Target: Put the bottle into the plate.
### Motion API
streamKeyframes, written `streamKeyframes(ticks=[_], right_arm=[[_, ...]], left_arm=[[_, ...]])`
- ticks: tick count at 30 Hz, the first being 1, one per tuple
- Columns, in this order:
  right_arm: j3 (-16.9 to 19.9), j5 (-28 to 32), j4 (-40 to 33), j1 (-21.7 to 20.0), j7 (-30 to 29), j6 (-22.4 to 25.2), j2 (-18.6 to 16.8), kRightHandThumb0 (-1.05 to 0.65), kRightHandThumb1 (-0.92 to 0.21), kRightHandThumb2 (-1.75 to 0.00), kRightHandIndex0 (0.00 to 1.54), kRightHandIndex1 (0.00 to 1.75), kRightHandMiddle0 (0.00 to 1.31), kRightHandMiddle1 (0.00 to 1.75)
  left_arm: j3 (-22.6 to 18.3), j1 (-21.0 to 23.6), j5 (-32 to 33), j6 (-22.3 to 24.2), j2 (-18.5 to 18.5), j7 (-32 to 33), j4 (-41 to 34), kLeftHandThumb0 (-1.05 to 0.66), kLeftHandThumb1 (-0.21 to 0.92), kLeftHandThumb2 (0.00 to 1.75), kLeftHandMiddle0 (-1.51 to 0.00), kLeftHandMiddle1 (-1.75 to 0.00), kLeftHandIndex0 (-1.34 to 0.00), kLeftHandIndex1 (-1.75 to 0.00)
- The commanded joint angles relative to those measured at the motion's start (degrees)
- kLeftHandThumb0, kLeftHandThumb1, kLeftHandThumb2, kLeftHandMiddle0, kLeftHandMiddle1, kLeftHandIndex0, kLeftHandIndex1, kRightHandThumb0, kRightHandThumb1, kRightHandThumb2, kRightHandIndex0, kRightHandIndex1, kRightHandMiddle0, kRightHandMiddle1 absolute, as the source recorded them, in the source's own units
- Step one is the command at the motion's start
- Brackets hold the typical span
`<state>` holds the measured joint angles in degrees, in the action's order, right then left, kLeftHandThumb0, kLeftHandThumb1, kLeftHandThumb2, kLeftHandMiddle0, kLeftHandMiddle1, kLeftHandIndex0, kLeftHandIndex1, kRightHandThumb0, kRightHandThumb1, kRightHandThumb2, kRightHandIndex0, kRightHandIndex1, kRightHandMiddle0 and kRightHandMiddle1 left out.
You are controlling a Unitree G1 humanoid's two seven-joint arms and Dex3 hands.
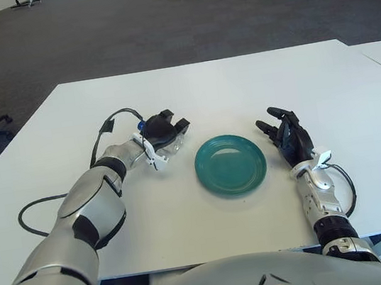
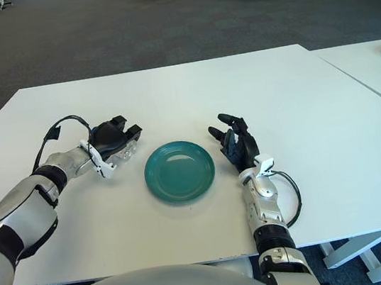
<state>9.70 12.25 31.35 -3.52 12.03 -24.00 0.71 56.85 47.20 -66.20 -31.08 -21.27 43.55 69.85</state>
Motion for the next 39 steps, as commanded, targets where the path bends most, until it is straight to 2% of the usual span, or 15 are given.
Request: streamKeyframes(ticks=[1, 6, 15, 27, 35, 39], right_arm=[[0.29, -0.12, 3.36, 1.82, -0.20, 2.08, -0.16, -0.82, -0.92, -0.94, 0.44, 0.42, 0.00, 1.02], [0.31, -0.19, 4.53, 1.31, -0.13, 2.05, 0.00, -0.83, -0.92, -0.96, 0.43, 0.47, 0.00, 1.04], [0.22, -0.35, 6.00, 0.51, -0.50, 1.96, -0.09, -0.85, -0.92, -0.96, 0.43, 0.49, 0.01, 1.07], [-0.10, -1.06, 7.20, -0.28, -1.58, 1.23, -0.53, -0.86, -0.92, -0.95, 0.43, 0.50, 0.02, 1.08], [-0.17, -1.62, 7.87, -0.52, -2.06, 0.67, -0.79, -0.87, -0.92, -0.97, 0.42, 0.51, 0.03, 1.08], [0.00, -1.79, 8.38, -0.73, -2.09, 0.63, -0.84, -0.88, -0.92, -0.97, 0.42, 0.51, 0.02, 1.08]], left_arm=[[-0.69, 4.02, -1.60, -2.43, -5.62, 5.39, -9.04, 0.00, 0.26, 1.39, -0.67, -1.72, -0.41, -1.75], [-2.89, 3.63, -1.89, -3.98, -8.42, 6.74, -15.51, 0.00, 0.27, 1.38, -0.66, -1.73, -0.41, -1.75], [-5.93, 1.81, -0.62, -6.43, -9.85, 7.14, -21.70, 0.00, 0.26, 1.39, -0.66, -1.73, -0.41, -1.75], [-7.66, 0.57, -3.58, -5.23, -11.66, 9.34, -27.86, 0.00, 0.23, 1.42, -0.69, -1.72, -0.44, -1.75], [-9.54, -0.31, -2.94, -6.72, -12.44, 6.86, -33.47, 0.00, 0.24, 1.41, -0.68, -1.72, -0.44, -1.75], [-10.89, -1.17, 0.50, -9.96, -10.94, 4.34, -34.02, 0.00, 0.24, 1.41, -0.68, -1.72, -0.44, -1.75]])
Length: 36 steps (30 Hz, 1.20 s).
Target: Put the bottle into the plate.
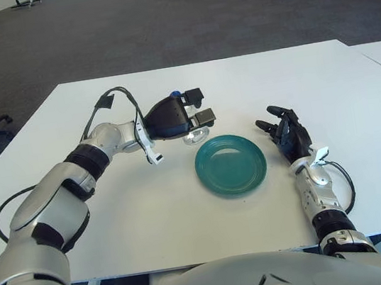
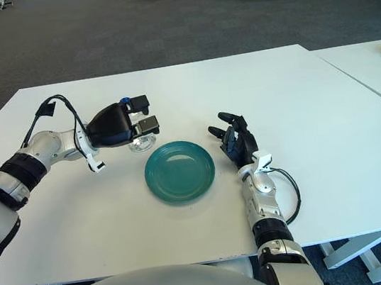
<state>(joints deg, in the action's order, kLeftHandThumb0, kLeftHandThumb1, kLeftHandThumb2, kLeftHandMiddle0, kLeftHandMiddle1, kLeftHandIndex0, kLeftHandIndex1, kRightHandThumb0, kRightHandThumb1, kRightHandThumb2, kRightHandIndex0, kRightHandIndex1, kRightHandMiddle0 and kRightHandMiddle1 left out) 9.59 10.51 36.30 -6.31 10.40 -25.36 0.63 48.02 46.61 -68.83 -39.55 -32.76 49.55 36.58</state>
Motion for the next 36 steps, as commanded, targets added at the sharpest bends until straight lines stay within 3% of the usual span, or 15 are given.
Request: streamKeyframes(ticks=[1, 4, 8, 12, 17, 24, 36], right_arm=[[0.12, -0.09, 3.49, 2.01, -0.48, 1.97, -0.76, -0.88, -0.92, -0.97, 0.43, 0.51, 0.02, 1.08], [0.12, -0.41, 3.85, 1.93, -0.84, 1.38, -0.81, -0.88, -0.92, -0.98, 0.43, 0.51, 0.03, 1.08], [0.08, -0.59, 4.13, 1.75, -1.14, 1.19, -0.93, -0.88, -0.92, -0.98, 0.43, 0.51, 0.03, 1.08], [0.25, -0.31, 4.51, 1.43, -1.25, 1.48, -0.95, -0.88, -0.92, -0.99, 0.42, 0.51, 0.04, 1.09], [0.46, 0.09, 4.89, 1.39, -0.81, 0.39, -1.13, -0.88, -0.92, -1.00, 0.42, 0.51, 0.06, 1.09], [0.34, -0.33, 5.12, 1.63, -1.06, -0.55, -1.15, -0.88, -0.92, -1.03, 0.42, 0.50, 0.09, 1.10], [0.42, 0.75, 3.65, 2.23, -0.89, 1.10, -1.80, -0.86, -0.92, -1.05, 0.39, 0.48, 0.03, 1.06]], left_arm=[[-2.38, -0.79, 3.68, -2.00, 0.85, -2.18, -0.84, 0.00, 0.24, 1.41, -0.68, -1.72, -0.44, -1.75], [-2.90, -3.08, 7.77, -4.15, 5.00, -4.97, -0.62, 0.00, 0.23, 1.42, -0.69, -1.71, -0.45, -1.75], [-3.74, -4.13, 9.59, -5.38, 6.57, -7.20, -0.45, 0.00, 0.22, 1.43, -0.70, -1.70, -0.45, -1.75], [-4.06, -4.27, 12.50, -7.70, 8.63, -13.40, 0.35, 0.00, 0.20, 1.44, -0.72, -1.69, -0.47, -1.75], [-4.68, -4.23, 11.82, -8.17, 9.75, -17.25, -0.62, 0.00, 0.18, 1.47, -0.72, -1.71, -0.48, -1.75], [-4.81, -5.40, 10.12, -8.51, 10.86, -16.99, -2.41, 0.00, 0.18, 1.46, -0.74, -1.67, -0.48, -1.75], [-4.93, -5.70, 9.50, -7.17, 12.24, -20.42, -4.18, 0.00, 0.19, 1.45, -0.74, -1.65, -0.49, -1.75]])
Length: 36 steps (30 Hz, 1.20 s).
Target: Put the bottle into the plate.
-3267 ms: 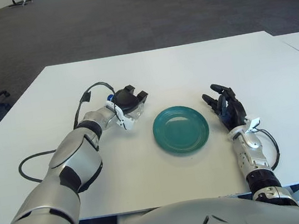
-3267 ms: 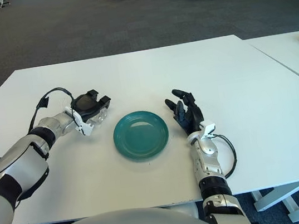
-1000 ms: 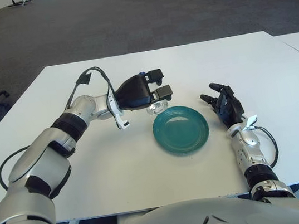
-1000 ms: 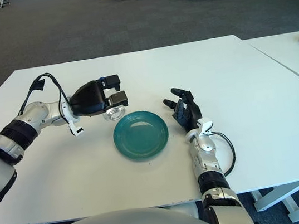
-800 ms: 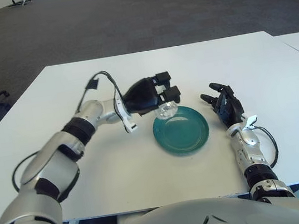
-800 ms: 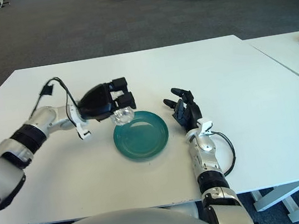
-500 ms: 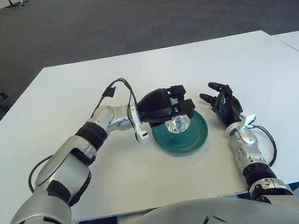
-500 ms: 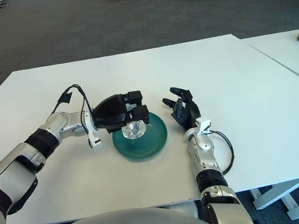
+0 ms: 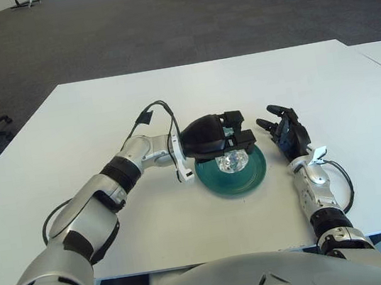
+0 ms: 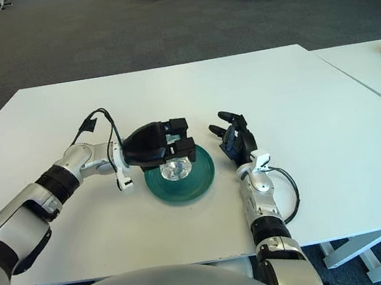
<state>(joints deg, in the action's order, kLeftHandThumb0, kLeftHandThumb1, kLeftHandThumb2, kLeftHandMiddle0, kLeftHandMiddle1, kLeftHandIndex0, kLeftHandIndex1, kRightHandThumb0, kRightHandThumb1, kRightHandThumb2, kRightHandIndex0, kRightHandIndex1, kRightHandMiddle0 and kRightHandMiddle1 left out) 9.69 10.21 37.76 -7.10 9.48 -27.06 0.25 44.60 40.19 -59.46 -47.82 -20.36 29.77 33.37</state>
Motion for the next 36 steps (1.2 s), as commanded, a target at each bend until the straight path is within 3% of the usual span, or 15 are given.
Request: streamKeyframes(ticks=[1, 12, 25, 36], right_arm=[[0.41, 1.24, 2.09, 3.05, 0.10, 2.87, -1.53, -0.85, -0.92, -1.05, 0.39, 0.48, 0.02, 1.06], [0.62, 1.56, 1.25, 3.61, 0.22, 3.85, -1.66, -0.85, -0.92, -1.05, 0.38, 0.50, 0.00, 1.07], [-0.34, -0.91, 0.60, 4.38, -1.45, 1.93, -1.34, -0.87, -0.92, -1.09, 0.41, 0.54, 0.07, 1.10], [0.11, 0.88, -0.13, 4.75, 0.37, 2.15, -1.67, -0.90, -0.92, -1.09, 0.43, 0.54, 0.10, 1.09]], left_arm=[[-1.57, 0.70, 0.09, 1.24, -0.10, -0.87, -1.11, 0.00, 0.19, 1.44, -0.74, -1.66, -0.49, -1.75], [-2.27, -0.08, 1.74, 2.37, 0.79, -5.26, -1.71, 0.00, 0.17, 1.46, -0.75, -1.65, -0.50, -1.75], [-1.73, 0.00, 0.37, 1.07, 0.95, -4.38, 0.11, 0.00, 0.13, 1.51, -0.78, -1.65, -0.52, -1.75], [-0.93, 1.14, -1.27, 1.91, 1.77, -4.54, 4.92, 0.00, 0.15, 1.49, -0.76, -1.67, -0.51, -1.75]])
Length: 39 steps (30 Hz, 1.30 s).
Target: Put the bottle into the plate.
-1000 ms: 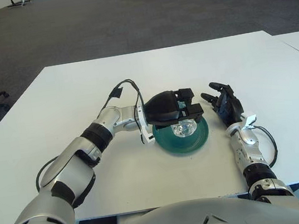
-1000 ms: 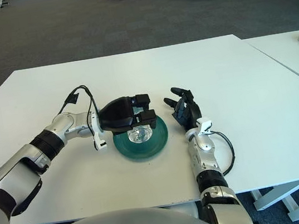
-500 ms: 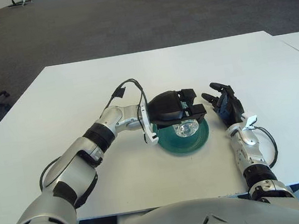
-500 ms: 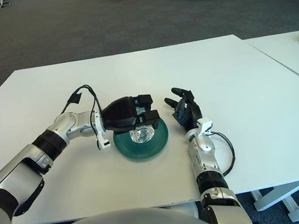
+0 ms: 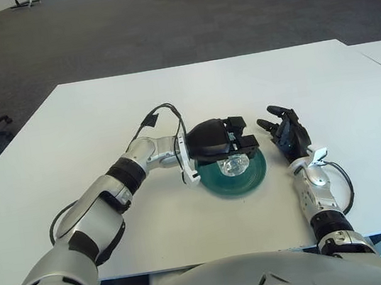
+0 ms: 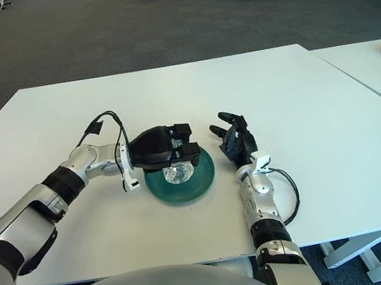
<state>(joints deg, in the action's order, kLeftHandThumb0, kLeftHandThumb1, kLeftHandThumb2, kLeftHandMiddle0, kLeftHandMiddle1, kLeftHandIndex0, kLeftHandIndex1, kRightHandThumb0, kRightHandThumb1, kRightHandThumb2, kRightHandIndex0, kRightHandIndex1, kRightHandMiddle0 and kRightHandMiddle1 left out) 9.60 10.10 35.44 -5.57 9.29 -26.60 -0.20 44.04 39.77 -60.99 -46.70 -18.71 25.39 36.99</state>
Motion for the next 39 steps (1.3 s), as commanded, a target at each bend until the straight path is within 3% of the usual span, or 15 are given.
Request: streamKeyframes(ticks=[1, 39], right_arm=[[0.22, 1.06, 2.16, 3.25, 0.65, 1.71, -1.22, -0.90, -0.92, -1.09, 0.43, 0.54, 0.10, 1.08], [0.99, 2.85, -1.63, 4.86, 1.47, 5.12, -1.88, -0.93, -0.92, -1.07, 0.42, 0.47, 0.04, 1.06]], left_arm=[[-0.35, 1.61, 0.21, 0.82, 0.18, -0.16, 1.52, 0.00, 0.15, 1.49, -0.76, -1.68, -0.50, -1.75], [0.46, 1.64, 0.45, -3.36, 2.65, 4.99, 11.11, 0.00, 0.19, 1.47, -0.72, -1.71, -0.48, -1.75]])
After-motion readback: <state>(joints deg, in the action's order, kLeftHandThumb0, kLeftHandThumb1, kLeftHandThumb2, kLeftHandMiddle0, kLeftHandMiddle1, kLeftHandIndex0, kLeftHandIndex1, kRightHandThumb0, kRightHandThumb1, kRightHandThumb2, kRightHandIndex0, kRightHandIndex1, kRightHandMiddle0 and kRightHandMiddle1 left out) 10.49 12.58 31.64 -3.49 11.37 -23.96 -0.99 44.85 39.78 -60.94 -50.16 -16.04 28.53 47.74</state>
